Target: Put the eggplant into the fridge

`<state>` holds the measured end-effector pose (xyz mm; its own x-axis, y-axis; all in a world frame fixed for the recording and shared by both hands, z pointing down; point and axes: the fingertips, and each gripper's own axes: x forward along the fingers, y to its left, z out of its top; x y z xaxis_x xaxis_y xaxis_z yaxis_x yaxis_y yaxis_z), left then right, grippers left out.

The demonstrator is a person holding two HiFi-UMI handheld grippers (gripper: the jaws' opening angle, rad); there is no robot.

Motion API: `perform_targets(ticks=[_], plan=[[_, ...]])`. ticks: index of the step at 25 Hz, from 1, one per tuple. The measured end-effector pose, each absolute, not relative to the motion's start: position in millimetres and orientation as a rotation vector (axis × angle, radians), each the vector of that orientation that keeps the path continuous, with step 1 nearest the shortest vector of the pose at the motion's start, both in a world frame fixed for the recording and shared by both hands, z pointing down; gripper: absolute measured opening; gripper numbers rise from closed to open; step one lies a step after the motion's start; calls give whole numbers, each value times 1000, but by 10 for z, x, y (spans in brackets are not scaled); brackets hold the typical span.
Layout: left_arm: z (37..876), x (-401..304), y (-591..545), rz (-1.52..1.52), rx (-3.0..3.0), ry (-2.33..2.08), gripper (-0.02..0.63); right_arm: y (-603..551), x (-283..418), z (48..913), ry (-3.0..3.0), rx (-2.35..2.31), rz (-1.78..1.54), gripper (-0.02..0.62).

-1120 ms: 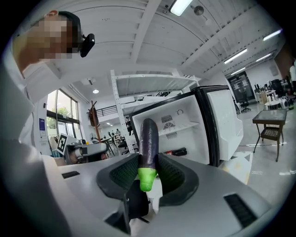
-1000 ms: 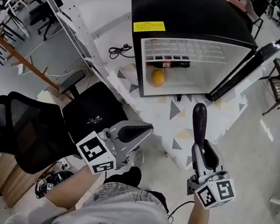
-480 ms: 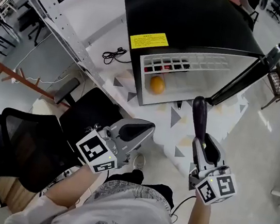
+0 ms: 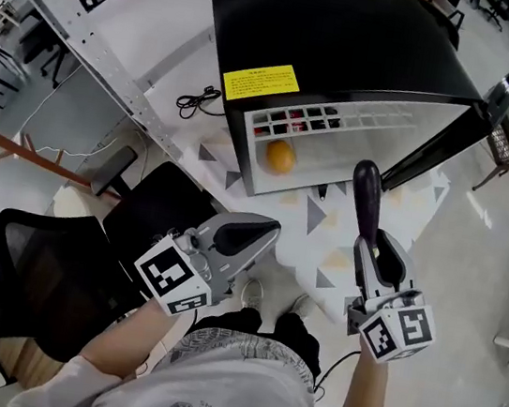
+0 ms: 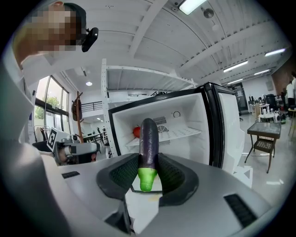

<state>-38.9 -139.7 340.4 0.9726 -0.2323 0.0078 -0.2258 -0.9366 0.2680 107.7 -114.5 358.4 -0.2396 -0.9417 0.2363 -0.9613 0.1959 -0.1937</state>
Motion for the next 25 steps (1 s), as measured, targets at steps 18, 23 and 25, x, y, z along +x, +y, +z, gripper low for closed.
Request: perform_targets(ticks=[18, 23, 25], plan=[[3531, 76, -1568, 33, 2846, -435, 6, -1921, 1750, 3604, -2361, 1802, 308, 123], [3552, 210, -1615, 41, 2837, -480, 6, -2161, 1878, 3579, -2373, 1780, 283, 123], [3564, 267, -1624, 48, 2836, -493, 6, -2256, 1935, 3570, -2368, 1777, 264, 123]])
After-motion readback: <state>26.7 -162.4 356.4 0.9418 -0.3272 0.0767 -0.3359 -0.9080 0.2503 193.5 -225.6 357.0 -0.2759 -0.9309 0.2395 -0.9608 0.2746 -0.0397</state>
